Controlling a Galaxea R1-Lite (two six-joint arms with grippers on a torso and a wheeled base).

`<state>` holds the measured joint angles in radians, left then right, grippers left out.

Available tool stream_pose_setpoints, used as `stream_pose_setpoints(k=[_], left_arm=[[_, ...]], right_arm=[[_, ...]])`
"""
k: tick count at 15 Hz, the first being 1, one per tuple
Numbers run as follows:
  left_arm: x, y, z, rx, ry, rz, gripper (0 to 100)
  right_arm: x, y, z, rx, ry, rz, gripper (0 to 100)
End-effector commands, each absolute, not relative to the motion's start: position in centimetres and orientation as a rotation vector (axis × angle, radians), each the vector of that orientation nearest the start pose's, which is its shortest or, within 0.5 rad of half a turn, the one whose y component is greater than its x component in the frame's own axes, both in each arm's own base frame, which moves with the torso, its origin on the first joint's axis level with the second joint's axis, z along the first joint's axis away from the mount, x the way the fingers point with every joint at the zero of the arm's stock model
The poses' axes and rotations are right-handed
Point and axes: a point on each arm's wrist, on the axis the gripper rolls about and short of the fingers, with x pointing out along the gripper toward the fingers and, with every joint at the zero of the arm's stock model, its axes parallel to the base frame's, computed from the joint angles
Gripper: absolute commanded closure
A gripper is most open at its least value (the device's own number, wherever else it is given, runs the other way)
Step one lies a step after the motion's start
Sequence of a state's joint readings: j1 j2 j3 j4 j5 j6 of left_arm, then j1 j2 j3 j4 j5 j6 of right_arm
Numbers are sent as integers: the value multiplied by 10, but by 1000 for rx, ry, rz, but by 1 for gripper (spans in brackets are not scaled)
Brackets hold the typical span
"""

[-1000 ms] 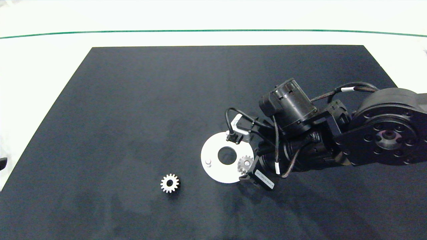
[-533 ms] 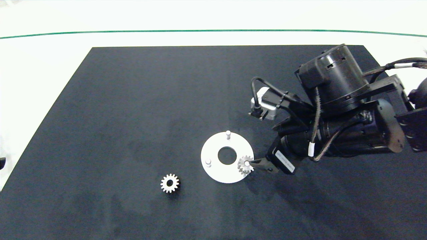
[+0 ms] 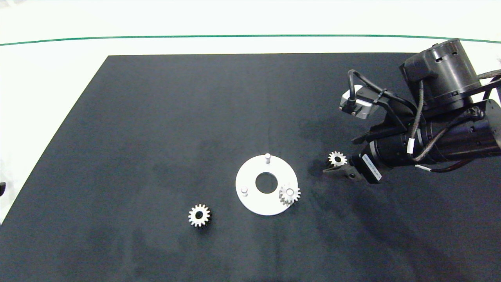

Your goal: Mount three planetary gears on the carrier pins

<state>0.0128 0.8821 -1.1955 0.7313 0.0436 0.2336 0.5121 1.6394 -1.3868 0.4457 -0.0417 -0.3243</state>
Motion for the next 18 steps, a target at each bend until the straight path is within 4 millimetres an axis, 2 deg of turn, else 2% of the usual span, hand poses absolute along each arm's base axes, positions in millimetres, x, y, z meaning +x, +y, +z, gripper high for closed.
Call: stream_pose_setpoints(k=[1, 9, 14, 18], left_arm=[[46, 2, 316, 238, 427, 6, 0], [49, 1, 315, 237, 440, 2, 0], [61, 1, 313, 236, 473, -5, 0], [70, 0, 312, 235, 497, -25, 0]], right_arm=[[252, 132, 267, -484, 582, 538, 0], [254, 134, 260, -486, 605, 542, 0], [256, 135, 259, -471, 600, 537, 0], [266, 139, 248, -471, 611, 534, 0]])
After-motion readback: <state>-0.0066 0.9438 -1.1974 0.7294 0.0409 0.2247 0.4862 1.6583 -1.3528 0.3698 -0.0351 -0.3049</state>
